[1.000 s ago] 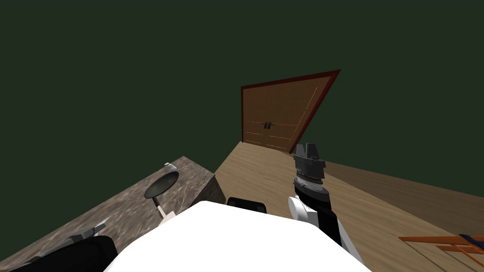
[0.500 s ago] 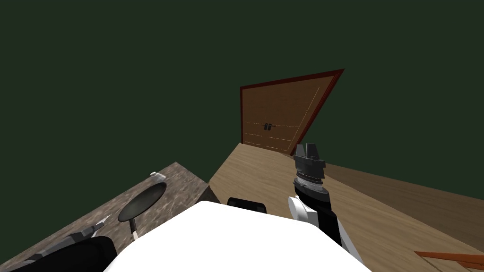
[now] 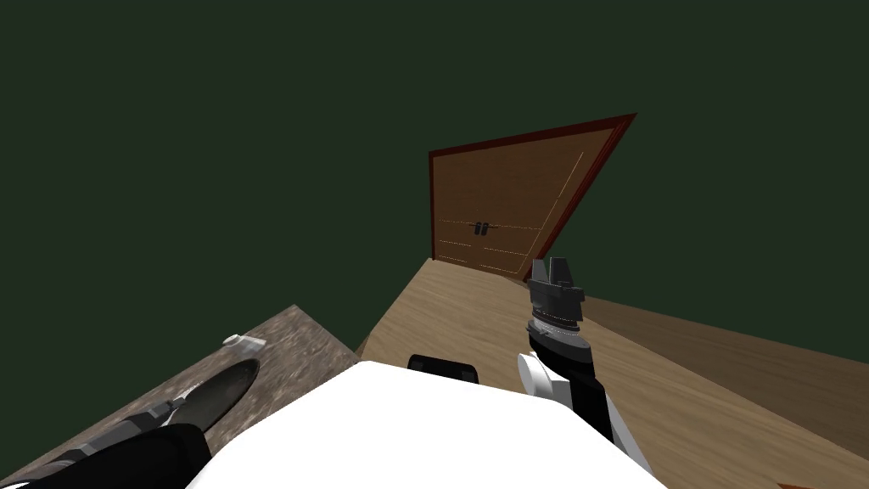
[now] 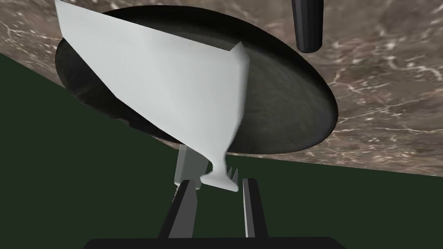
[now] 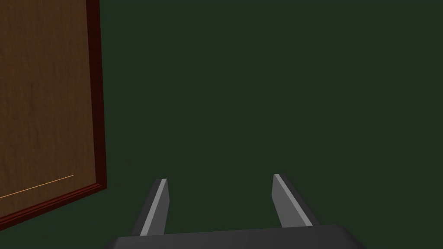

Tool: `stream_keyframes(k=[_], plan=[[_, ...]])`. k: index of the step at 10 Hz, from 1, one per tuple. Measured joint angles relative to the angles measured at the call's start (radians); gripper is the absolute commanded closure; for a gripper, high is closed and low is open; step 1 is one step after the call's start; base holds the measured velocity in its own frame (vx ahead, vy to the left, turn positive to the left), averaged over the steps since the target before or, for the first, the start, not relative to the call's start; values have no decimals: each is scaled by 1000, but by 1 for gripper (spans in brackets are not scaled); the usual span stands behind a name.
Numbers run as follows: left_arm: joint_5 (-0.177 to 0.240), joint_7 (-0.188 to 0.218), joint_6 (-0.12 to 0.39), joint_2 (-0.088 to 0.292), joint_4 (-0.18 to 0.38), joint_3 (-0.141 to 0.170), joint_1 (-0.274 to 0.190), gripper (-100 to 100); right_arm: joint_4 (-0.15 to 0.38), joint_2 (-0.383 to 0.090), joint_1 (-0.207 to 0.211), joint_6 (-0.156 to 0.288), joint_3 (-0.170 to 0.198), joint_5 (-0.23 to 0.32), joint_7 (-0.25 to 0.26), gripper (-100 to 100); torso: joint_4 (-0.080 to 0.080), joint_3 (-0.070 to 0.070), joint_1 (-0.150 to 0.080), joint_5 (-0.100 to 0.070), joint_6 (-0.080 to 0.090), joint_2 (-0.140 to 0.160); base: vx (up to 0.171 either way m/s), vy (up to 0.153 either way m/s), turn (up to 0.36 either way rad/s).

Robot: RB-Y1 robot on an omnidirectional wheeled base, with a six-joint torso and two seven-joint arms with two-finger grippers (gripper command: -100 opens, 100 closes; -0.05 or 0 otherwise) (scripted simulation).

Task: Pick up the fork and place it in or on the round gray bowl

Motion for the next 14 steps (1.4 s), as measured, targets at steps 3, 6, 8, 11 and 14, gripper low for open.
stream_keyframes(k=[3, 6, 8, 11, 14], plan=[[0, 0, 0, 0, 0, 0, 0, -100, 0, 0, 0, 0, 0, 0, 0, 0, 2, 5, 0, 0, -1, 7, 3, 0, 0], [0, 0, -1, 0, 0, 0, 0, -100, 0, 0, 0, 0, 0, 0, 0, 0, 2, 5, 0, 0, -1, 8, 1, 1, 23], [2, 26, -2, 23, -28, 31, 41, -100, 0, 0, 0, 0, 0, 0, 0, 0, 2, 5, 0, 0, -1, 8, 3, 4, 62], [1, 62, 1, 44, -76, 74, 100, -100, 0, 0, 0, 0, 0, 0, 0, 0, 2, 5, 0, 0, -1, 8, 2, 3, 50], [3, 108, -1, 78, -124, 128, 171, -100, 0, 0, 0, 0, 0, 0, 0, 0, 2, 5, 0, 0, -1, 8, 3, 3, 54]])
